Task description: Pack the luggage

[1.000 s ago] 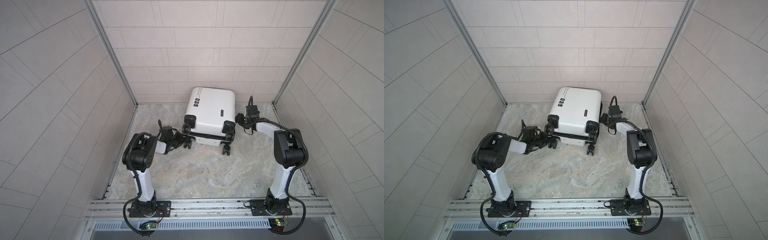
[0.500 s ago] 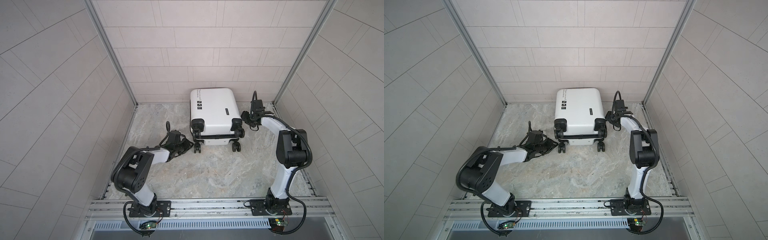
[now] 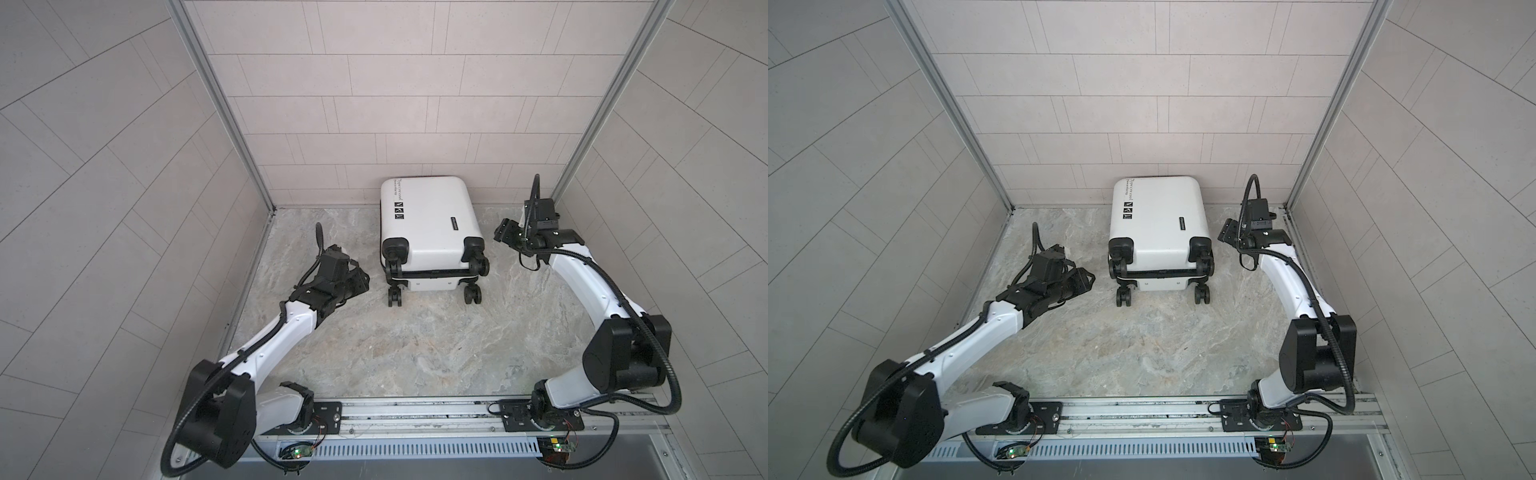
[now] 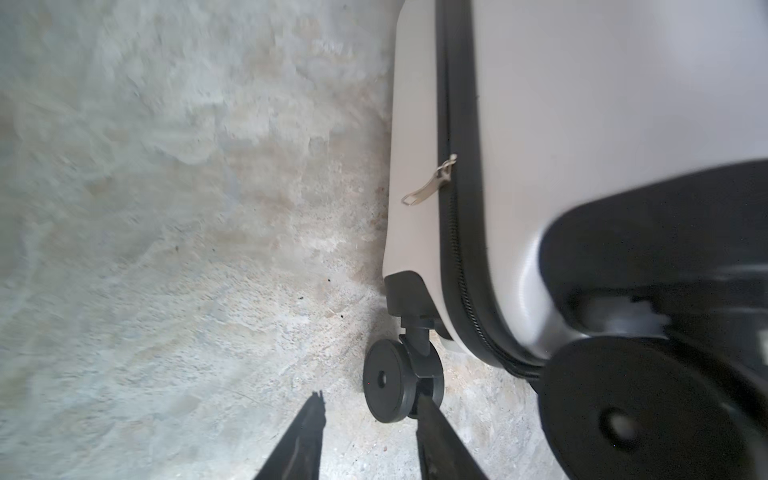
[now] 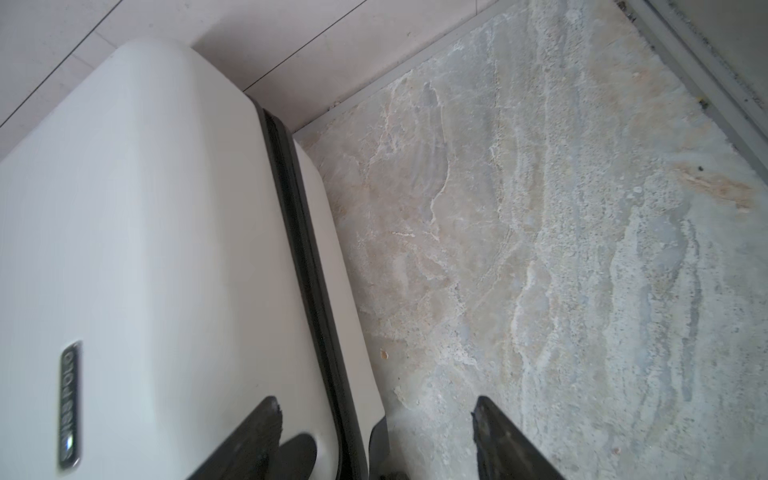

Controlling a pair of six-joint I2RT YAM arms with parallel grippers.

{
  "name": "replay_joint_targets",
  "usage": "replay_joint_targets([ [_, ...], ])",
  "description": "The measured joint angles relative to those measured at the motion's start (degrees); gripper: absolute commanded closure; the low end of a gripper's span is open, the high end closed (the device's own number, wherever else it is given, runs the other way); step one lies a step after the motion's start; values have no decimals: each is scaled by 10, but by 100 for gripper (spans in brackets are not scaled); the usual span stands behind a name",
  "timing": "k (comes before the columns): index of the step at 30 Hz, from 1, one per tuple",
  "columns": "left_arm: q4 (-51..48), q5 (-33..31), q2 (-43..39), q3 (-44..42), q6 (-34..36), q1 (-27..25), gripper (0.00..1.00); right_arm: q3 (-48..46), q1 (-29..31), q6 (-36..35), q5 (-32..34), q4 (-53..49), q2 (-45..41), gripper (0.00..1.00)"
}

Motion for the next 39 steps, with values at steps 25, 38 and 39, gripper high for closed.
replay_joint_targets([
  [25, 105, 30, 140, 45, 52, 31, 54, -67, 141, -112, -35, -92, 4, 28],
  [38, 122, 75, 223, 92, 59, 34, 59, -36, 141, -119, -28, -108, 1, 79],
  [39, 123, 77, 223, 92, 60, 33, 59, -32, 141, -119, -28, -112, -3, 81],
])
